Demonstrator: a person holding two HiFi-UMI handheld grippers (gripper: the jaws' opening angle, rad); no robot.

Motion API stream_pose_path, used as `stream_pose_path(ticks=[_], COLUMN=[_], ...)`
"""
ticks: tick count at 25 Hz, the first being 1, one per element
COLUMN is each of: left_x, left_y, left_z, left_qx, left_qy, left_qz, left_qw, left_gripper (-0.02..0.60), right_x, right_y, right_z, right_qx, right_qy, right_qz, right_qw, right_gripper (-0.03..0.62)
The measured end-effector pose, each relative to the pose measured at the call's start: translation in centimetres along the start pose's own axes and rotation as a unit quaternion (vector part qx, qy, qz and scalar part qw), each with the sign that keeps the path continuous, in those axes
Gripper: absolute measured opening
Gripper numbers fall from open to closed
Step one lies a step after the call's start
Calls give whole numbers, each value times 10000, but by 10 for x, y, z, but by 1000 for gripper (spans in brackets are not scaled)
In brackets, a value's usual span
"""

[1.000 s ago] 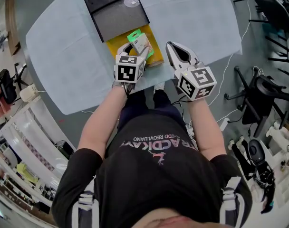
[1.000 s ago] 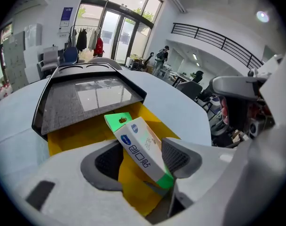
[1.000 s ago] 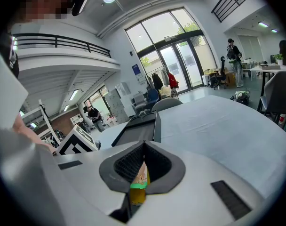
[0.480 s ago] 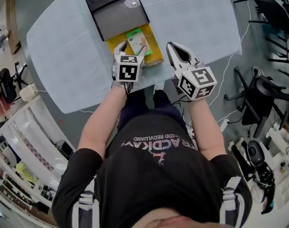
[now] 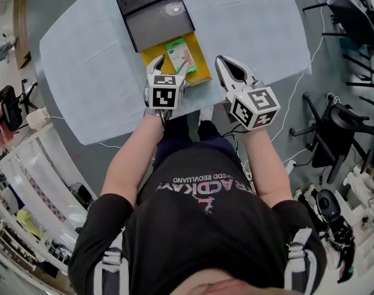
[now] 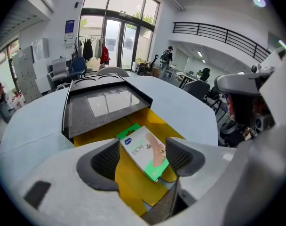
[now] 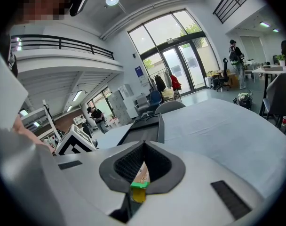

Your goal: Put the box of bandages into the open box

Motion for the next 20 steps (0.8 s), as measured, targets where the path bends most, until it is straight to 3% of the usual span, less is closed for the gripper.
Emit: stream_pose_path(ticks=[6, 12, 16, 20], left_x=[-32, -78, -115, -155], left_y=[6, 12, 14, 22], left_z=[-10, -16, -23, -31], left_qx=[13, 12, -48, -333], left_qy=[271, 815, 1365, 2035], left_qz=[-149, -596, -1056, -1176], left_qw=[9995, 9949, 9850, 9714], left_gripper=[308, 200, 66, 28], right_x=[-12, -29, -40, -55], right_y=[-7, -17, -30, -45], right_z=[-10, -17, -27, -37], right_qx=[-144, -348, -578, -770], right_qy=[80, 165, 257, 365], right_qz=[-163, -378, -594, -868], right_qw=[9997, 9985, 9962, 9926], right_gripper=[11, 11, 11, 11])
Point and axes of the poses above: the fingertips, and each gripper's own axes: x forward along the fingers, y to its right, z out of its underside, the point moved 7 cm from there along -x, backward along the fingers, and after that the axes turned 8 degrees about x, right-handed, at the moved point
